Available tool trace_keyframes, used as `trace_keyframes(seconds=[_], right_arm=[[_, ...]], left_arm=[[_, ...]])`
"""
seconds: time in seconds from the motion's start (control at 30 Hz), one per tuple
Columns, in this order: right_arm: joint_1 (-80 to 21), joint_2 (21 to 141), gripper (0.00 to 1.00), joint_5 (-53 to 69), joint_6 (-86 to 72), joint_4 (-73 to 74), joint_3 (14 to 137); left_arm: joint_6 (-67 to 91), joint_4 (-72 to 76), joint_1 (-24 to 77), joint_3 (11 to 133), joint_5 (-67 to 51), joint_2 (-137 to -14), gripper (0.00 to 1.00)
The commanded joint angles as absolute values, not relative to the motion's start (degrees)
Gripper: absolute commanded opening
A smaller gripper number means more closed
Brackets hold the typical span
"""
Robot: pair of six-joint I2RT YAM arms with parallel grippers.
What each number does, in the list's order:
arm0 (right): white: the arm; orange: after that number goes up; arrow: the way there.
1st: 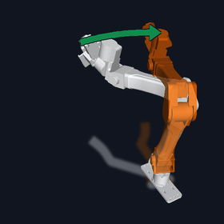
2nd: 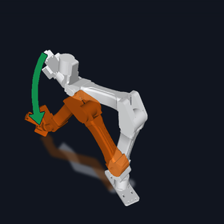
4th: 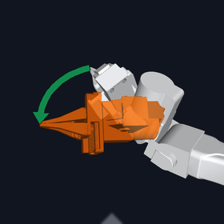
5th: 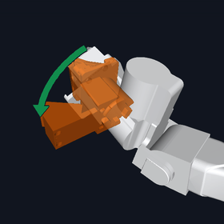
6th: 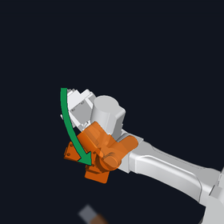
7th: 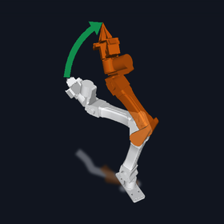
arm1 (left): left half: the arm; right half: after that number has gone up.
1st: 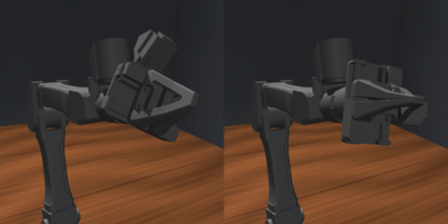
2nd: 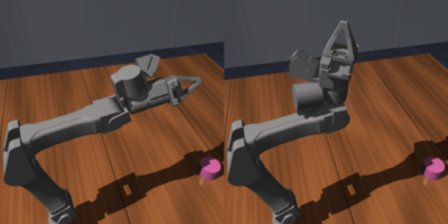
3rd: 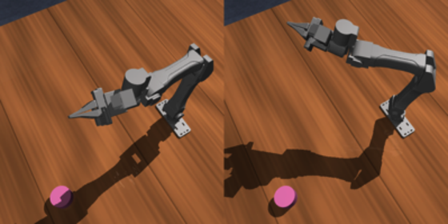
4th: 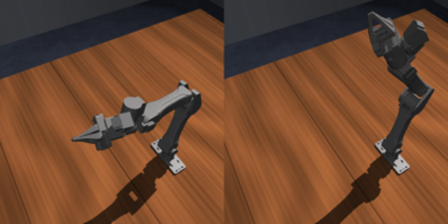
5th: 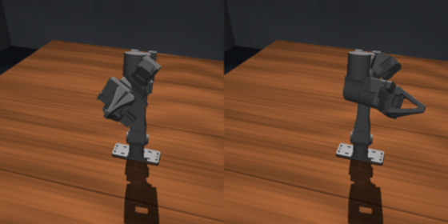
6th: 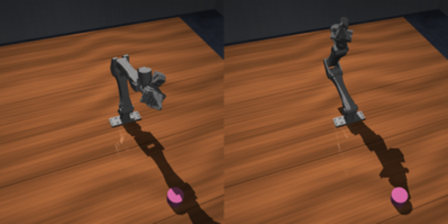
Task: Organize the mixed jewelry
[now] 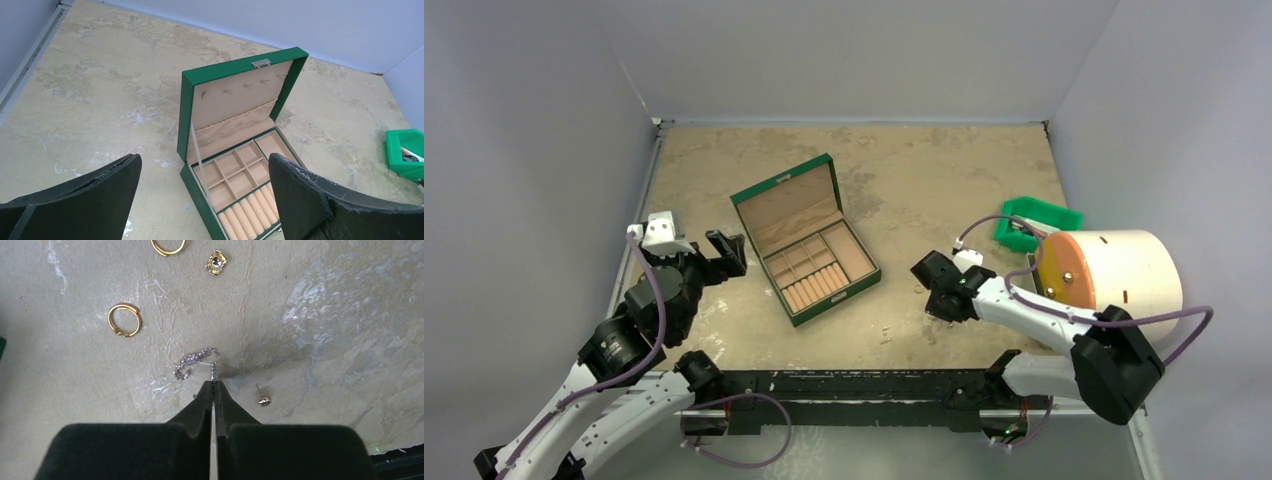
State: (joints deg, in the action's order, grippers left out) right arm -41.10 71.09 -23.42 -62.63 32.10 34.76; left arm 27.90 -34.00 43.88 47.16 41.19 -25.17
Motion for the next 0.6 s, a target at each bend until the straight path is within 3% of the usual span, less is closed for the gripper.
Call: trace_keyframes(seconds=[0.0,0.3,0.57], right_arm=[[-40.8,66.9,0.0,-27.0,-63.5,36.1,35.7],[-40.9,60.9,0.0,-27.8,-55.8,35.3,40.8],[-40.9,58.9,0.0,-22.2,-41.9,21.9,44.1]], left_arm=[[27.9,-32.5,43.5,49.2,41.2,-25.4,0.99],[27.9,-32.4,43.5,49.2,41.1,-25.2,0.99],[27.9,-32.4,43.4,49.2,41.1,-24.8,0.99]])
